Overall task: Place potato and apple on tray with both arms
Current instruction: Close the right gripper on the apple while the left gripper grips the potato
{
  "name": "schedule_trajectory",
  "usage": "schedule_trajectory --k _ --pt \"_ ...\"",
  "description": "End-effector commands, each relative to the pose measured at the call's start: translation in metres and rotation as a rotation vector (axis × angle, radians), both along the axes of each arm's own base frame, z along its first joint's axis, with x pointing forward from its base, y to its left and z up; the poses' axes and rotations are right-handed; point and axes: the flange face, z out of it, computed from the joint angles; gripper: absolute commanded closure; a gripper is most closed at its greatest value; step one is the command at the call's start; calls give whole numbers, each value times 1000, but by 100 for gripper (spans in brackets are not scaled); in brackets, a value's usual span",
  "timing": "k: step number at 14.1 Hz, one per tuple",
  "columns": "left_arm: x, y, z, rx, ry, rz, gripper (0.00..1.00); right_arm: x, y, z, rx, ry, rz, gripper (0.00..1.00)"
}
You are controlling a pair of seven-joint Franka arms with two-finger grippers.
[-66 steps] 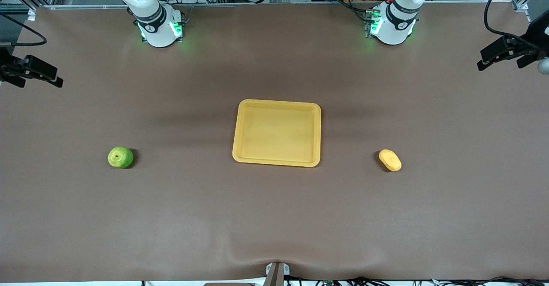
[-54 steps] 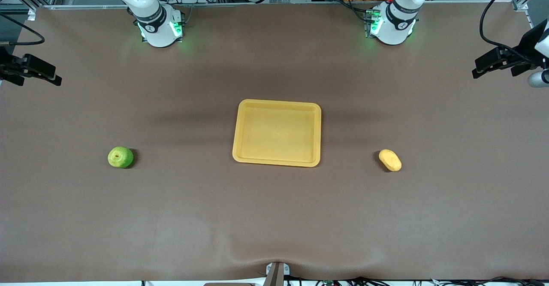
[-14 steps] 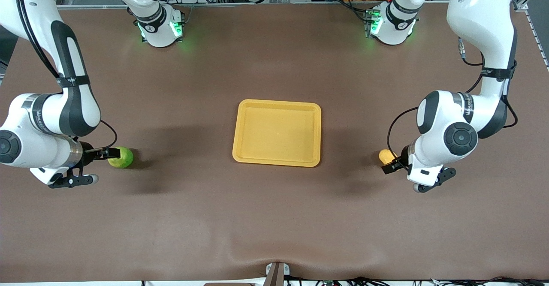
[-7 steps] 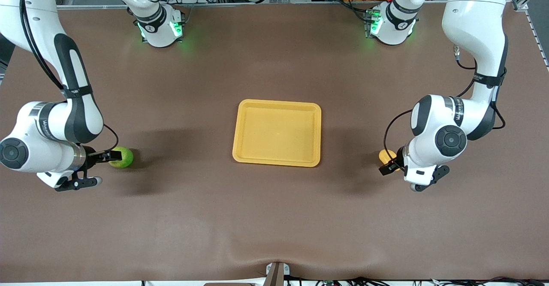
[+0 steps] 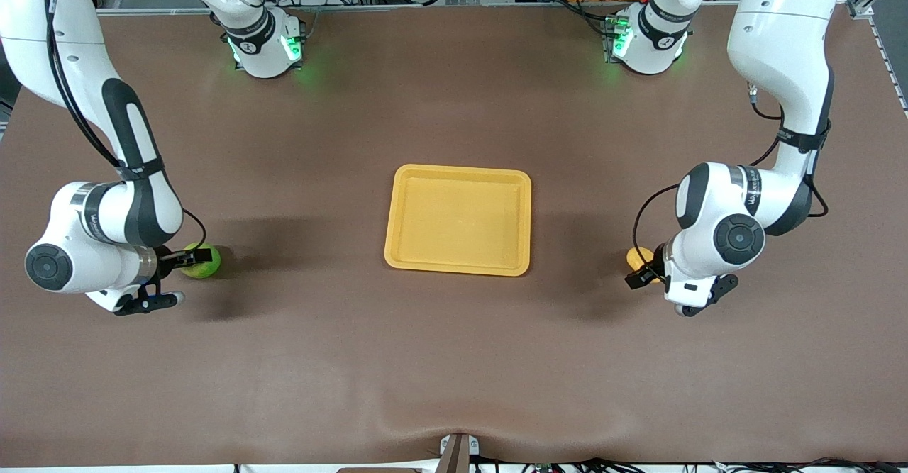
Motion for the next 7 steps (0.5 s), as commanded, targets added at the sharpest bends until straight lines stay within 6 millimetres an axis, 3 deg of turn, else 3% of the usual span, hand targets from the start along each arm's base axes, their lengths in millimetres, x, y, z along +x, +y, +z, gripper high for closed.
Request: schedule_trajectory --k 1,7 --pt "0 2 -13 4 -1 17 0 0 -7 -5 13 4 2 0" --pt "-1 9 -30 25 19 11 0 -1 -7 -15 15 16 2 0"
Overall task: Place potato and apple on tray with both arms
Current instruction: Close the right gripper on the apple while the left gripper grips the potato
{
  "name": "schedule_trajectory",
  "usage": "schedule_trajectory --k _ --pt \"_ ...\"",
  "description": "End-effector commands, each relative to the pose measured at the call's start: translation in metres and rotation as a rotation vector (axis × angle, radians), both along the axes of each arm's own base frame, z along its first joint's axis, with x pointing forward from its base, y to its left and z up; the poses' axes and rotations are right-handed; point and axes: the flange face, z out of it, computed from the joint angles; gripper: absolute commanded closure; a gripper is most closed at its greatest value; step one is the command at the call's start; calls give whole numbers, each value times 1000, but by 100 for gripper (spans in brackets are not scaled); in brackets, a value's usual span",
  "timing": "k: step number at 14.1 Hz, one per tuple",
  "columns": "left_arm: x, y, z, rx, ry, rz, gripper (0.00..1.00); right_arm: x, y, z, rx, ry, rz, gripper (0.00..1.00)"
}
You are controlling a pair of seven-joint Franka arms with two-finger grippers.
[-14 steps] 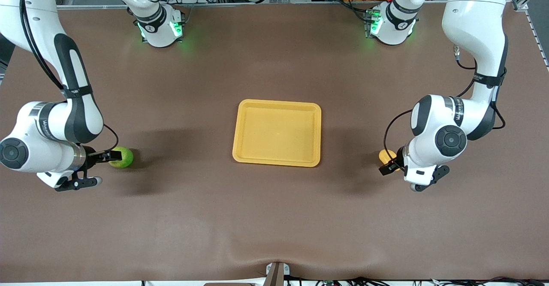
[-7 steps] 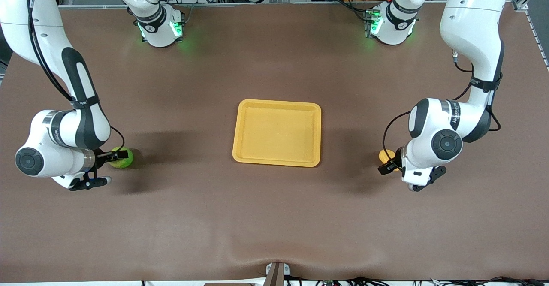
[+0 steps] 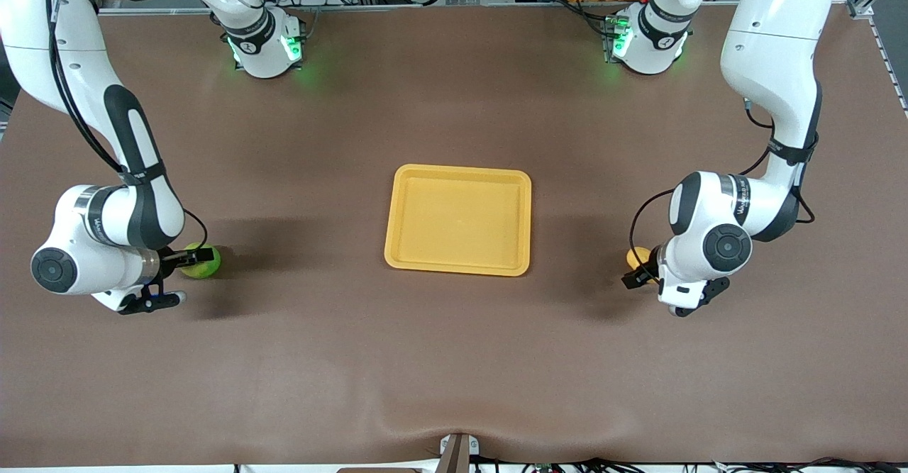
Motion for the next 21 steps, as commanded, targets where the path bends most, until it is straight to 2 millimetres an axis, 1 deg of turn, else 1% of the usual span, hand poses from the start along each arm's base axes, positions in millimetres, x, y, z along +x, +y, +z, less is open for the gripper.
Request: schedule_trajectory --k 1,4,5,6,7,8,9,10,12,13,14,15,17,19,21 --pt "2 5 -3 14 -10 9 0 1 -3 -7 14 0 4 0" --pt "2 5 -4 16 -10 10 0 2 0 -8 36 -5 -15 1" --pt "2 4 -9 15 -4 11 0 3 -1 -7 40 -8 -20 20" --pt "2 3 -10 15 -6 11 0 3 0 -6 41 -9 -19 34" --pt "4 6 -11 14 -13 15 0 5 0 -5 40 -14 -19 45" --pt "3 6 -15 15 -9 15 4 6 0 -2 41 -18 -20 55" --pt "3 5 -17 15 -12 19 12 9 1 2 39 -27 -19 62" --pt "4 5 -17 15 -17 29 18 11 1 6 38 -35 -17 65" --pt "4 5 -17 18 -19 50 27 15 6 16 35 -45 -14 66" --pt "4 4 -17 18 -20 52 33 17 12 21 35 -50 -10 68" --pt "4 3 -17 18 -21 52 41 18 19 32 35 -53 -2 70" --pt "4 3 -17 18 -21 52 46 18 24 47 35 -51 -4 73" --pt "4 3 -17 18 -21 52 61 15 43 67 22 -21 -29 73" --pt "4 2 -14 17 -25 49 77 13 67 81 37 10 -46 73" --pt "5 -2 -6 13 -35 45 98 11 86 89 119 51 -81 73"
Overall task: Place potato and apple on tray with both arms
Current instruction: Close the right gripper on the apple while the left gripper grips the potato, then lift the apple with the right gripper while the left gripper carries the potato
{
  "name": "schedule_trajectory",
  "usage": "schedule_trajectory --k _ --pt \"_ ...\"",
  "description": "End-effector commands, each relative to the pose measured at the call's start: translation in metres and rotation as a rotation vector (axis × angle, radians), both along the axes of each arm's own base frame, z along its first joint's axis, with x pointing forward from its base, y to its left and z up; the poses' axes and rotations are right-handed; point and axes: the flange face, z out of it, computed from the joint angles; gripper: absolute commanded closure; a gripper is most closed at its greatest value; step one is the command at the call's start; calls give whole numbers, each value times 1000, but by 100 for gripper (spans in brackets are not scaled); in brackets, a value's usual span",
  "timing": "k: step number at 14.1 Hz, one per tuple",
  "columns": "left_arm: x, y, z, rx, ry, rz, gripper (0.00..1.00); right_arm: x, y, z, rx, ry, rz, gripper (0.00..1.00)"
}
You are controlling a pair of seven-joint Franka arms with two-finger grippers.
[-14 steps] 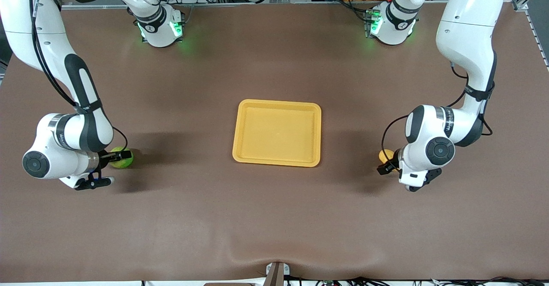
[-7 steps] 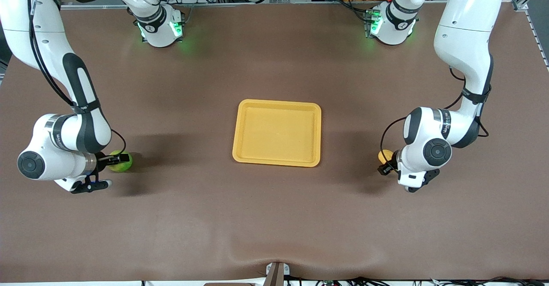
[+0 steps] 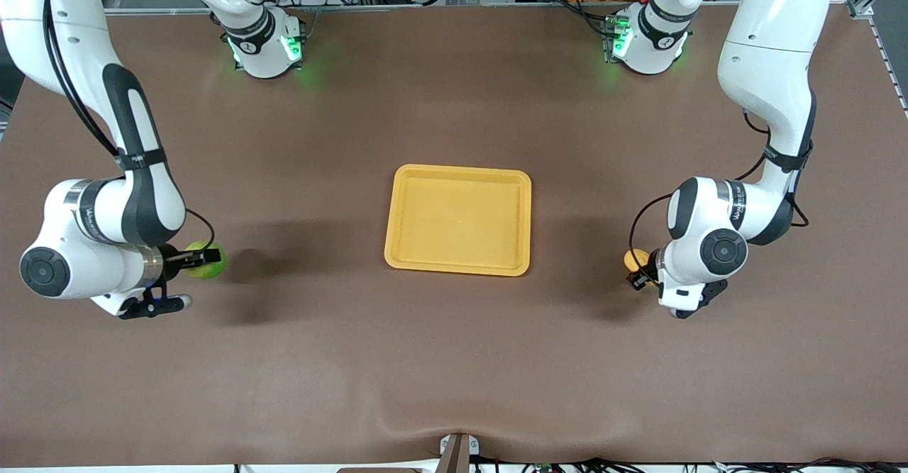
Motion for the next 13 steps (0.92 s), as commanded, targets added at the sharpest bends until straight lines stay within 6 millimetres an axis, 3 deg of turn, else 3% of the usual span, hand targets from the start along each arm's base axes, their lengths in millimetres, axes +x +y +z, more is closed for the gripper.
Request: schedule_trajectory --k 1,6,9,13 --pt "3 -8 20 7 -32 4 100 -4 22 15 90 44 -48 73" --pt "4 -46 70 -17 -62 -58 100 -12 89 24 78 74 -106 73" --pt "3 -77 93 -33 -21 -102 100 -17 113 29 47 87 -148 73" --pt "-16 -149 105 -95 -21 -229 100 -24 152 32 18 87 -169 73"
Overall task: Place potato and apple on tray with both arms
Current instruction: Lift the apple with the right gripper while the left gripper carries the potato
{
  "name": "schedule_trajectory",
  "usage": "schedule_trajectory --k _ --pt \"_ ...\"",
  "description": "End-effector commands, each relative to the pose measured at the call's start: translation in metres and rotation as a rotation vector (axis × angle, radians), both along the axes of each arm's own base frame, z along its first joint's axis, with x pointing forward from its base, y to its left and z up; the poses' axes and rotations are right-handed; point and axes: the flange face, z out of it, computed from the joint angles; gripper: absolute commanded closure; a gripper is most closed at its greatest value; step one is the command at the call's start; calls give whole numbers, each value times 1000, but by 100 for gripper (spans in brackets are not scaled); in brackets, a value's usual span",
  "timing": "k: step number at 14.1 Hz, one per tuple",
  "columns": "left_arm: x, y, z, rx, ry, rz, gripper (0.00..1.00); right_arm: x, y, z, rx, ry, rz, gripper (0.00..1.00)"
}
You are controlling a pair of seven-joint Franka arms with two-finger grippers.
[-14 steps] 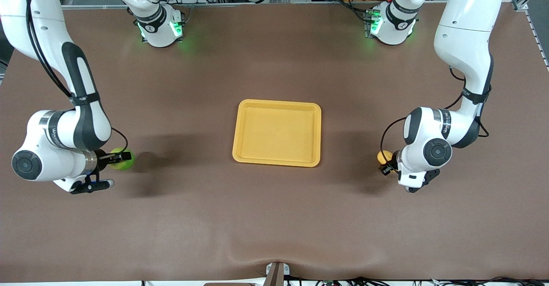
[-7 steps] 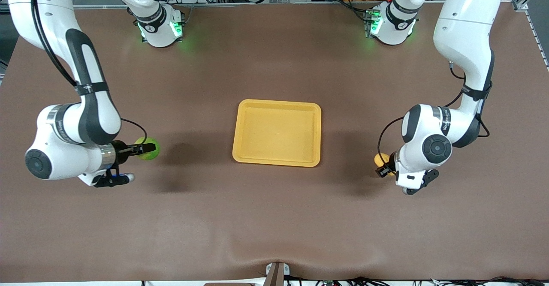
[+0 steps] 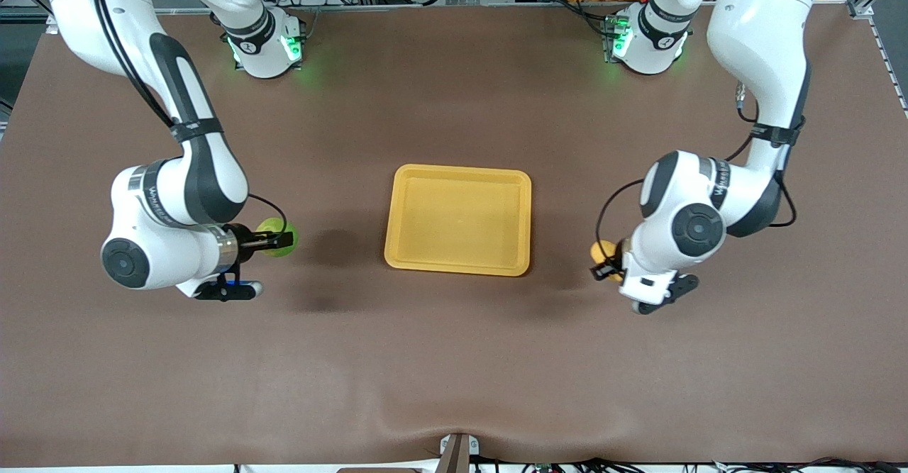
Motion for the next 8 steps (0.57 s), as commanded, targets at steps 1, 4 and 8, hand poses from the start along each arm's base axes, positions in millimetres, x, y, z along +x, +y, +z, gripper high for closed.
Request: schedule_trajectory --k 1,4,8 --pt "-14 -45 5 -4 3 -90 100 -5 17 13 -10 0 -38 73" --pt "-27 -90 2 -15 -3 -198 100 -7 27 12 -19 3 -41 73" --pt "-44 -121 -6 -14 6 -258 100 -10 35 13 -19 3 -30 73"
